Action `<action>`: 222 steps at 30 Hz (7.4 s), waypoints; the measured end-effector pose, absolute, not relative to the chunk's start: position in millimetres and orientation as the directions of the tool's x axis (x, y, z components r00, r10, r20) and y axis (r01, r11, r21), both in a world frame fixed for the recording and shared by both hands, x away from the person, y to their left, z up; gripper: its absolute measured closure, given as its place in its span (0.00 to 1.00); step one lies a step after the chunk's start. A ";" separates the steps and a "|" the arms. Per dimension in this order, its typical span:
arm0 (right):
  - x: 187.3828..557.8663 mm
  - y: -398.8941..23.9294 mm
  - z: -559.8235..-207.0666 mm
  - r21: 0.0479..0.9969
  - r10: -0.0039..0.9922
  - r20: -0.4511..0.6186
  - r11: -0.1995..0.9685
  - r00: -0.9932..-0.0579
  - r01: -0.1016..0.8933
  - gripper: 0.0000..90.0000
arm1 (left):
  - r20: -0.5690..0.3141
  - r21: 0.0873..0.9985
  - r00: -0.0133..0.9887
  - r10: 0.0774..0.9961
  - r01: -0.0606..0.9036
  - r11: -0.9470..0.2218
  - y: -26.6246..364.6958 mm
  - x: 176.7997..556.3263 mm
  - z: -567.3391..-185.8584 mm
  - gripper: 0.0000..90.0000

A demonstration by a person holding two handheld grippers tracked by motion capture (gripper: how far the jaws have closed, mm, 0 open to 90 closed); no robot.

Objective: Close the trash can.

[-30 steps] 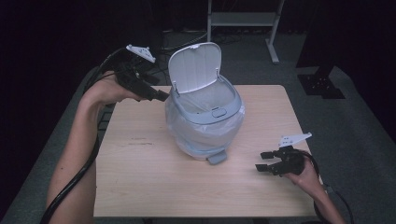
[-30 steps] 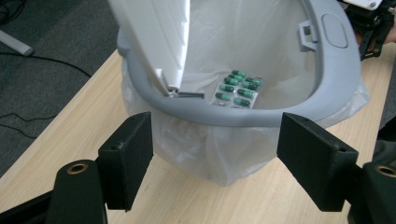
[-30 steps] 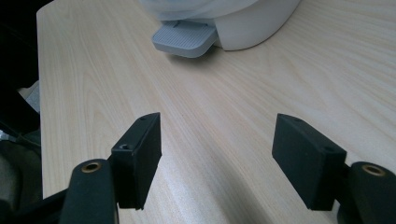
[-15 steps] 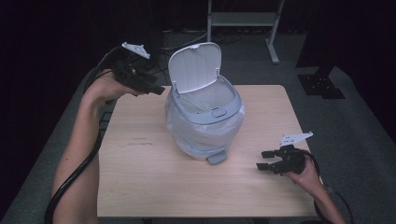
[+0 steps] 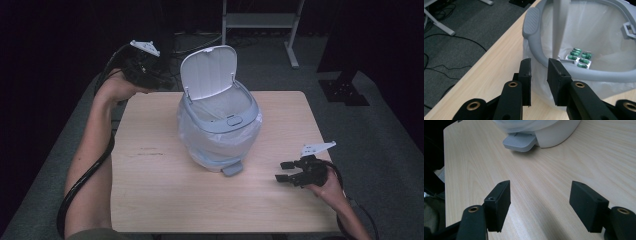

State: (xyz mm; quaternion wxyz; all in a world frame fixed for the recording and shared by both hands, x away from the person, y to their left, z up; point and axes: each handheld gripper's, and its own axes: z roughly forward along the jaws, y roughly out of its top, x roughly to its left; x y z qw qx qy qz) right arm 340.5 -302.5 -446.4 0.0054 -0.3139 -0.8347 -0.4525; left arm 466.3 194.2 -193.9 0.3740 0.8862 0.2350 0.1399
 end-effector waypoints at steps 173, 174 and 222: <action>334.5 -299.4 -447.5 0.747 0.533 0.275 0.406 -0.800 0.527 0.36 | 0.100 0.703 0.963 0.252 0.110 -0.702 88.5 409.6 -203.6 0.43; 334.1 -299.7 -447.4 0.748 0.534 0.276 0.404 -0.799 0.527 0.36 | 0.099 0.704 0.961 0.258 0.116 -0.701 91.9 408.0 -204.1 0.43; 335.6 -295.7 -445.7 0.749 0.536 0.274 0.402 -0.798 0.527 0.36 | 0.068 0.753 0.902 0.426 0.234 -0.615 194.7 364.2 -236.0 0.39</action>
